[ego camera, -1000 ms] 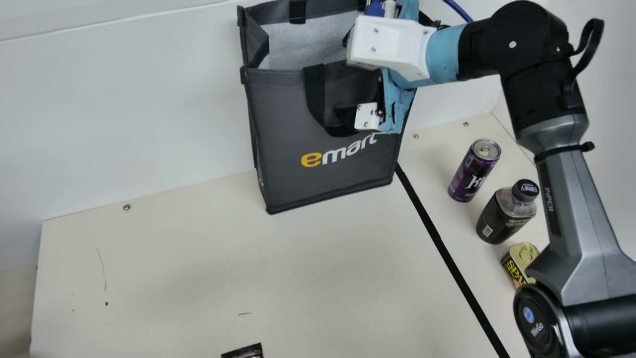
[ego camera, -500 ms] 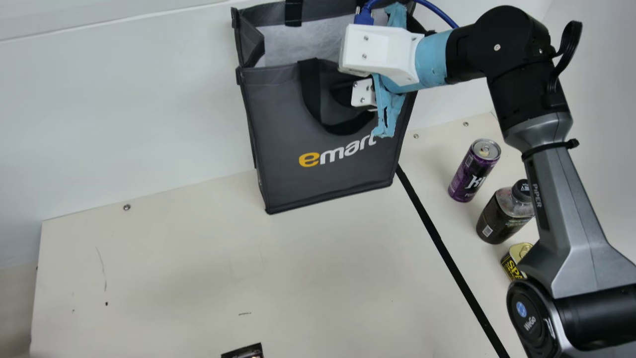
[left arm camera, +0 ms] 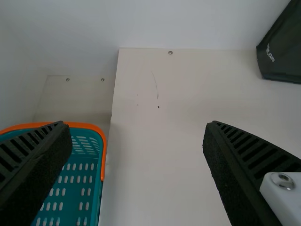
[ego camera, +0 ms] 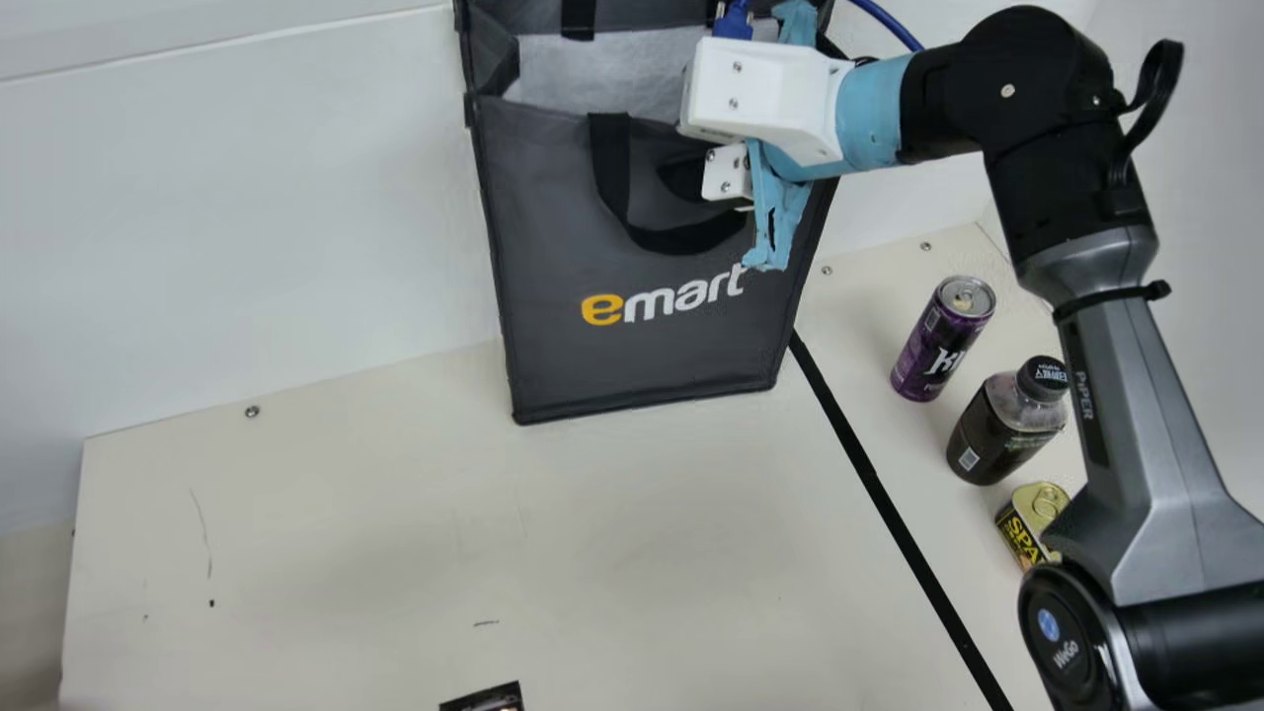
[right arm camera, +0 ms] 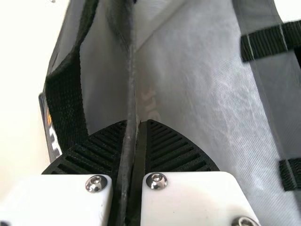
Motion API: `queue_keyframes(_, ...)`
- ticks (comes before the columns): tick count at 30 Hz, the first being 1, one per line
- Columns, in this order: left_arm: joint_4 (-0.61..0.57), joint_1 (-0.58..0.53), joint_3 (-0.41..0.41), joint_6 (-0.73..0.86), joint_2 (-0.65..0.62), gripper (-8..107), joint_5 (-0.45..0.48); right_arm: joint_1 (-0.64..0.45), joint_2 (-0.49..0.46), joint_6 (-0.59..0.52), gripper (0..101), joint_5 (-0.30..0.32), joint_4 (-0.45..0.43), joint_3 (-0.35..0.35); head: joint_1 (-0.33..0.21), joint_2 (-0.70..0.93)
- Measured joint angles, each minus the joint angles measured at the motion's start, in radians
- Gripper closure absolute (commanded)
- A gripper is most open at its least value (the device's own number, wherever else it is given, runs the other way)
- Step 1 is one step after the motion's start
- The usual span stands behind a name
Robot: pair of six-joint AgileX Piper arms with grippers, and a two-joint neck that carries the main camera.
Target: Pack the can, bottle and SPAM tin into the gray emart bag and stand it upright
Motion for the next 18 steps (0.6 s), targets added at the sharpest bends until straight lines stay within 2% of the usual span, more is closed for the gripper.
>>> queue_keyframes(8, 0.0, 0.0, 0.0, 0.0, 0.0, 9, 0.0, -0.001, -0.063, 0.029, 101, -0.001, -0.003, 0.026, -0.002, 0.0)
queue_keyframes(18, 0.0, 0.0, 0.0, 0.0, 0.0, 9, 0.0, 0.013, -0.175, 0.068, 101, -0.001, -0.021, 0.094, -0.002, 0.002)
